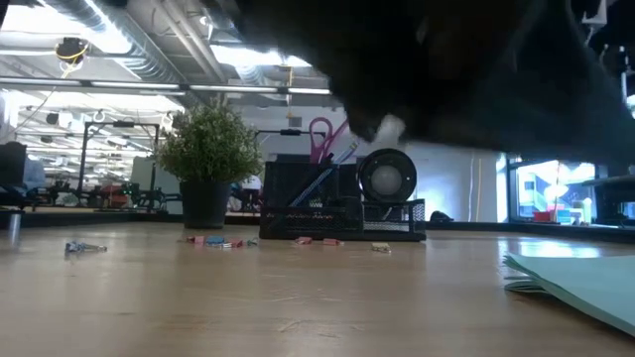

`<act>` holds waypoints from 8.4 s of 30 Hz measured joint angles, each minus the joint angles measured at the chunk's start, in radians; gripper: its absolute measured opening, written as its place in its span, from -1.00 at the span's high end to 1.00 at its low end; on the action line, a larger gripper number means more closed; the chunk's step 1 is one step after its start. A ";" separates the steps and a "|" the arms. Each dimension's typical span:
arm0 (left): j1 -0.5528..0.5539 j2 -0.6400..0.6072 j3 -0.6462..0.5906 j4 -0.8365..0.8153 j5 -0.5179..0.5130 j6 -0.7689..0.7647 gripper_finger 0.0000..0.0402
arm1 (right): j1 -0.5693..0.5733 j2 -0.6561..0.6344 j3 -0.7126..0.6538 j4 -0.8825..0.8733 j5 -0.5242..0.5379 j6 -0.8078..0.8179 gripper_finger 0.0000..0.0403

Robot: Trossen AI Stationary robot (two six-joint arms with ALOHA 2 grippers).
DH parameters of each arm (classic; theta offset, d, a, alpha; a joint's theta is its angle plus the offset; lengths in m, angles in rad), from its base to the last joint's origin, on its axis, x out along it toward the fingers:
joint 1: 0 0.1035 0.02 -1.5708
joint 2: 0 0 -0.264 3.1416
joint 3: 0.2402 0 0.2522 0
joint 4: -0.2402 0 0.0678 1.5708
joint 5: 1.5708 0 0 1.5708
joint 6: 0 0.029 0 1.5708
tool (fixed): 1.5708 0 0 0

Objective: Pick and place office supplies into organizer
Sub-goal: Put the blue sticky notes into the black desk organizer

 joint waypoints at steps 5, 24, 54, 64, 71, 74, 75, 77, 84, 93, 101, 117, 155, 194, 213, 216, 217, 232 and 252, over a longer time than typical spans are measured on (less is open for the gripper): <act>0.007 0.050 0.036 0.004 0.028 -0.014 0.99 | 0.010 0.000 -0.028 0.140 -0.001 0.015 -0.37; 0.018 0.096 0.089 -0.158 0.086 -0.109 0.99 | 0.011 0.000 -0.039 0.202 -0.019 0.052 -0.37; 0.034 0.096 0.086 -0.181 0.059 0.015 0.99 | 0.190 0.082 -0.039 0.249 0.028 0.212 -0.37; 0.031 0.097 0.085 -0.181 0.051 0.108 0.99 | 0.191 0.258 -0.039 0.435 -0.069 0.116 -0.37; 0.023 0.097 0.084 -0.184 0.022 0.162 0.99 | 0.191 0.328 -0.039 0.485 -0.095 0.051 -0.37; 0.023 0.097 0.084 -0.184 0.023 0.177 0.99 | 0.190 0.353 -0.039 0.498 -0.120 0.032 -0.37; 0.023 0.097 0.084 -0.184 0.023 0.182 0.99 | 0.190 0.361 -0.039 0.506 -0.132 0.025 -0.37; 0.023 0.097 0.084 -0.184 0.020 0.190 0.99 | 0.191 0.375 -0.039 0.526 -0.167 0.024 -0.37; 0.022 0.098 0.084 -0.185 -0.003 0.216 0.99 | 0.189 0.425 -0.037 0.621 -0.255 0.028 -0.37; 0.023 0.098 0.084 -0.188 -0.006 0.217 0.99 | 0.190 0.444 -0.040 0.693 -0.339 0.055 -0.37; 0.023 0.098 0.085 -0.208 -0.026 0.217 0.99 | 0.203 0.444 -0.040 0.724 -0.413 0.121 -0.37; 0.024 0.098 0.085 -0.211 -0.031 0.216 0.99 | 0.208 0.443 -0.040 0.736 -0.352 0.320 -0.37; 0.029 0.095 0.086 -0.211 0.093 0.126 0.99 | 0.211 0.441 -0.039 0.766 -0.357 0.356 -0.37; 0.063 0.098 0.083 -0.200 -0.032 0.021 0.99 | 0.274 0.441 -0.039 0.726 -0.237 0.470 -0.37; 0.062 0.095 0.086 -0.245 -0.017 -0.461 0.99 | 0.266 0.441 -0.039 0.727 -0.209 0.500 -0.37; 0.058 0.095 0.085 -0.239 -0.019 -0.434 0.99 | 0.266 0.441 -0.039 0.726 -0.207 0.500 -0.37; 0.055 0.095 0.085 -0.237 -0.022 -0.407 0.99 | 0.266 0.441 -0.039 0.726 -0.206 0.499 -0.37; 0.009 0.064 0.080 -0.191 -0.062 0.208 0.99 | 0.266 0.441 -0.039 0.719 -0.206 0.492 -0.37; 0.019 0.059 0.083 -0.194 0.084 0.418 0.99 | 0.266 0.441 -0.039 0.716 -0.210 0.478 -0.37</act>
